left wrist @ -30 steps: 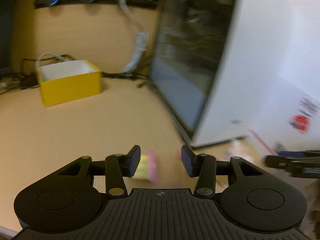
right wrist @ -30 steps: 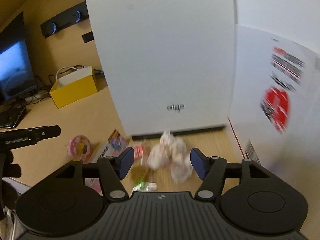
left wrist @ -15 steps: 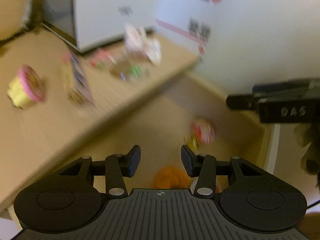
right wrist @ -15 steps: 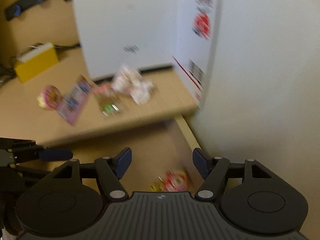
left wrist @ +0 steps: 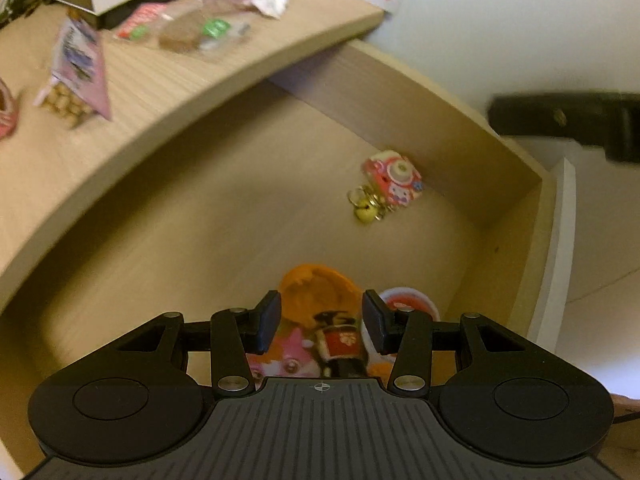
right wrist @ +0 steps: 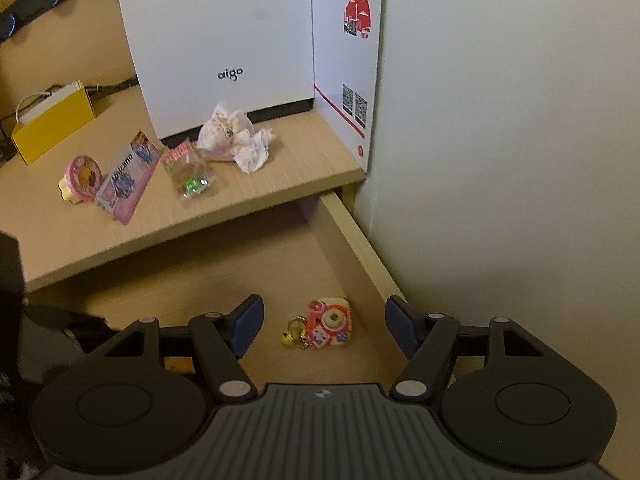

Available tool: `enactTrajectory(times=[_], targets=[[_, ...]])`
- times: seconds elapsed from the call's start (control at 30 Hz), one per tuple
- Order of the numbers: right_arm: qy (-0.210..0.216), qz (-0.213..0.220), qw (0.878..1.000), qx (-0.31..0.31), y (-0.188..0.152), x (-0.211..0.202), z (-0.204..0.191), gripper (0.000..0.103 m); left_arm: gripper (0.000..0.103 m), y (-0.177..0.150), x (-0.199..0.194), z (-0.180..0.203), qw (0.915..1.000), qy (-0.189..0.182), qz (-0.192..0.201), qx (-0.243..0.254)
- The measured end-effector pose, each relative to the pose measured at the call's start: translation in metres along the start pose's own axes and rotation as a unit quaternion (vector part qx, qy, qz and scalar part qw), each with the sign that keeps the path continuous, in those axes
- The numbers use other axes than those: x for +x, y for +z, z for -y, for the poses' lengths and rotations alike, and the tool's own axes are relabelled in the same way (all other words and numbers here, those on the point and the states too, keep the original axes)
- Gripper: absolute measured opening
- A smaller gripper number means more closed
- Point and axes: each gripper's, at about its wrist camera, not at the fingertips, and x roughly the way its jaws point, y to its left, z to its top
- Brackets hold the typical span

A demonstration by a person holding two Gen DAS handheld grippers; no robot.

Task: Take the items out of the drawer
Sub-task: 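Reach the left gripper into the drawer toward the pink cat figure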

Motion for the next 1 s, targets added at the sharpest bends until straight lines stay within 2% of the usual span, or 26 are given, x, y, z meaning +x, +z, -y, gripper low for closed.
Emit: enactTrajectory(times=[0.23, 0.5, 0.6, 0.67, 0.77, 0.83, 1.0], targets=[[0.014, -0.010, 1.000, -0.021, 0.004, 0.009, -0.004, 0.068, 0.049, 0.005, 0.010, 0.000, 0.9998, 0.002, -0.020, -0.004], [0.046, -0.039, 0.998, -0.015, 0.002, 0.024, 0.015, 0.068, 0.049, 0.003, -0.008, -0.021, 0.9984, 0.009, -0.013, -0.055], [0.051, -0.050, 0.997, -0.004, 0.002, 0.032, 0.021, 0.068, 0.049, -0.002, -0.009, -0.027, 0.9967, -0.010, -0.026, -0.076], [0.055, -0.052, 0.997, 0.002, 0.004, 0.035, 0.025, 0.068, 0.049, -0.003, -0.008, -0.025, 0.9972, -0.011, -0.033, -0.066], [0.060, -0.051, 0.997, 0.011, 0.010, 0.038, 0.029, 0.068, 0.049, -0.005, -0.005, -0.019, 0.9988, 0.016, -0.032, -0.033], [0.062, -0.051, 0.997, 0.011, 0.013, 0.039, 0.032, 0.068, 0.049, -0.006, -0.004, -0.019, 0.9987, 0.015, -0.041, -0.024], [0.067, -0.049, 0.997, 0.006, 0.021, 0.039, 0.037, 0.068, 0.049, -0.010, 0.000, -0.032, 0.9962, 0.025, -0.069, -0.047]])
